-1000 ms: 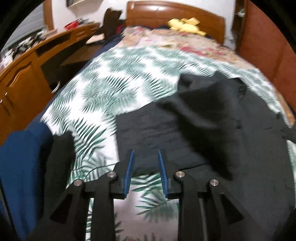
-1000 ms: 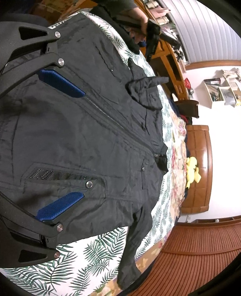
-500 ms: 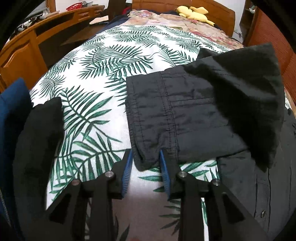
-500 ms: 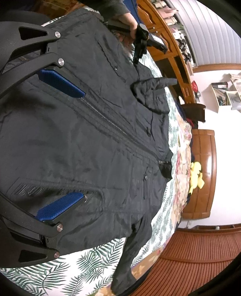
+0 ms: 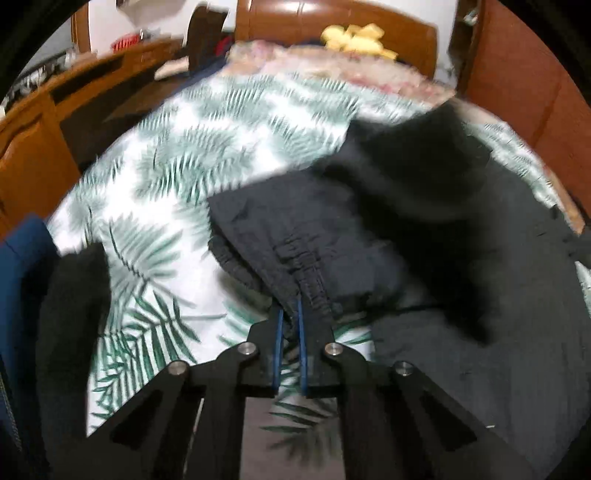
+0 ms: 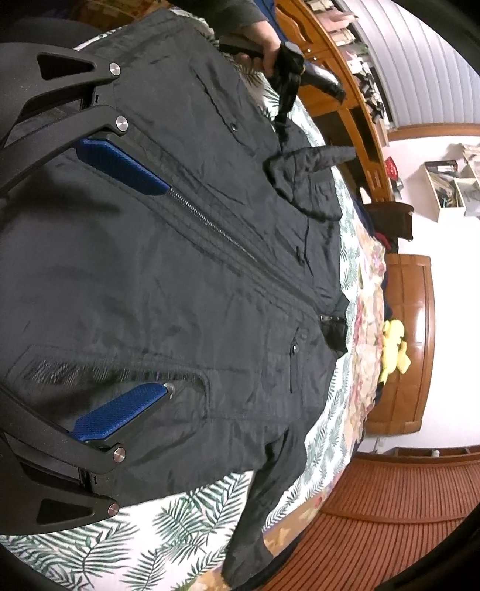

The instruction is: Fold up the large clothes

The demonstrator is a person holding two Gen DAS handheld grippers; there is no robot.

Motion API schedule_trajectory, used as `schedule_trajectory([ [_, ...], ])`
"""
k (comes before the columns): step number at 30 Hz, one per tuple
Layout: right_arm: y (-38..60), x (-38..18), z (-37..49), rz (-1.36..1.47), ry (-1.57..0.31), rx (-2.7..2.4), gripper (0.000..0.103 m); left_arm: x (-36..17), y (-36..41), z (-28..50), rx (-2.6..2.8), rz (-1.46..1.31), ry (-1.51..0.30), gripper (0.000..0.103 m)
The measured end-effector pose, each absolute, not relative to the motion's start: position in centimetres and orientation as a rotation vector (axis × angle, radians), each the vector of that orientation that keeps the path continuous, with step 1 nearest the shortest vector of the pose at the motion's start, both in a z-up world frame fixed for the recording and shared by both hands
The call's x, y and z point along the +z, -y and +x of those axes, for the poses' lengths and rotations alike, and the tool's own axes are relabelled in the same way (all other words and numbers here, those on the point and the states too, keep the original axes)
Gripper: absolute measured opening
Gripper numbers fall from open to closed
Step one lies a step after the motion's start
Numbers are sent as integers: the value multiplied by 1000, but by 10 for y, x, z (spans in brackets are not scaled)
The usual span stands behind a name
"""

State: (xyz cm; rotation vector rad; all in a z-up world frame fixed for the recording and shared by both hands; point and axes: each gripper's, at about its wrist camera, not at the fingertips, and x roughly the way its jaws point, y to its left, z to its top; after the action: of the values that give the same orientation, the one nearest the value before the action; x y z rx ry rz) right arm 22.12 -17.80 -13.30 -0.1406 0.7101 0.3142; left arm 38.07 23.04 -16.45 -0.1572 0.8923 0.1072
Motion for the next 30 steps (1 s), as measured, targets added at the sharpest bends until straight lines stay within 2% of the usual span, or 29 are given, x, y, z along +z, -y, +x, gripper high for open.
schedule_trajectory([
  [8, 209, -113, 198, -92, -662, 285, 103, -59, -144, 344, -40, -80, -724, 2],
  [15, 237, -94, 166, -64, -620, 264, 103, -10, -66, 300, -184, -37, -642, 2],
  [24, 252, -87, 132, -81, -604, 247, 103, -22, -11, 256, -206, 31, -648, 4],
  [30, 238, -92, 123, -102, -615, 266, 103, -45, -21, 232, -186, 0, -685, 15],
])
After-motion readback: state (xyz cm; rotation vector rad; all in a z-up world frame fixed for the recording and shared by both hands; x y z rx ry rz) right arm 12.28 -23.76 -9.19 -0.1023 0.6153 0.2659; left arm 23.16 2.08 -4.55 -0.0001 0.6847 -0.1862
